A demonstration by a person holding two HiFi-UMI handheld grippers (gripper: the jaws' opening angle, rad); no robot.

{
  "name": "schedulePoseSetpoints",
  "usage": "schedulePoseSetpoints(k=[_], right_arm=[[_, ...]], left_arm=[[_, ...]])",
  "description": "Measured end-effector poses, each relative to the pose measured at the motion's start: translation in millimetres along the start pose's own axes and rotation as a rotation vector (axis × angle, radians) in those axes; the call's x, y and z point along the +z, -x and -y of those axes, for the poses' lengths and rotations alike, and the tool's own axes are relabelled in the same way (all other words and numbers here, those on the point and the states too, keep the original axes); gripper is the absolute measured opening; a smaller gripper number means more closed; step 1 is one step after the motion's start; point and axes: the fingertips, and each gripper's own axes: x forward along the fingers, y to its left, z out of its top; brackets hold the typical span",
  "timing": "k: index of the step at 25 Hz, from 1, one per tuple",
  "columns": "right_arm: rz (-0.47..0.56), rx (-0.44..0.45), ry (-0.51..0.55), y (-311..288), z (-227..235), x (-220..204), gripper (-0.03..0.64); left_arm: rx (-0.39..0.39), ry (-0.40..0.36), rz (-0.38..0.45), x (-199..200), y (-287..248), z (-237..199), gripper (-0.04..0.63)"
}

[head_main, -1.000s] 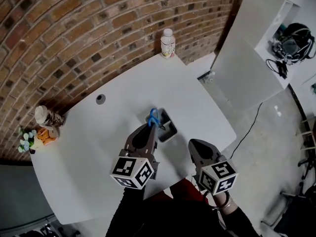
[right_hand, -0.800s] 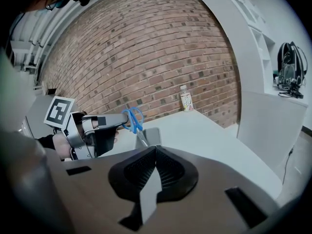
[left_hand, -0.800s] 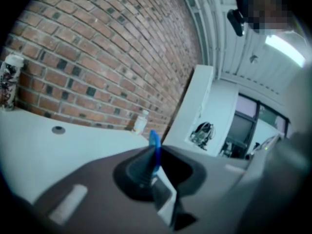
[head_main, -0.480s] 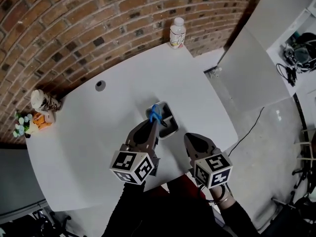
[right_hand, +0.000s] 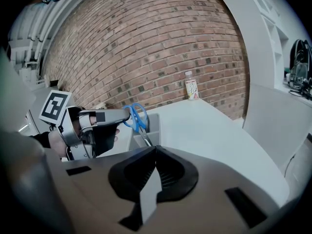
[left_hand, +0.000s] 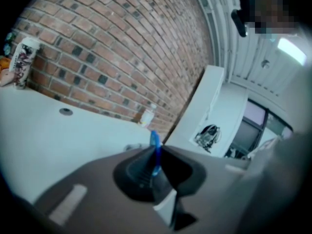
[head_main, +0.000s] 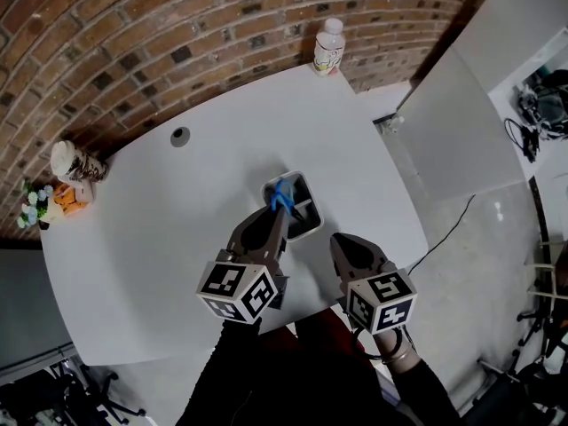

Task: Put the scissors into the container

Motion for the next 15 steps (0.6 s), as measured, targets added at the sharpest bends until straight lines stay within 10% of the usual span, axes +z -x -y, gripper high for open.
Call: schedulePoseSetpoints(k=[15], right_arm=[[-0.013,-0.007,-0.007,2,-2,-8,0.009]], left_arm=[[0.048,0.042,-0.025,-6,2,-20,0.035]])
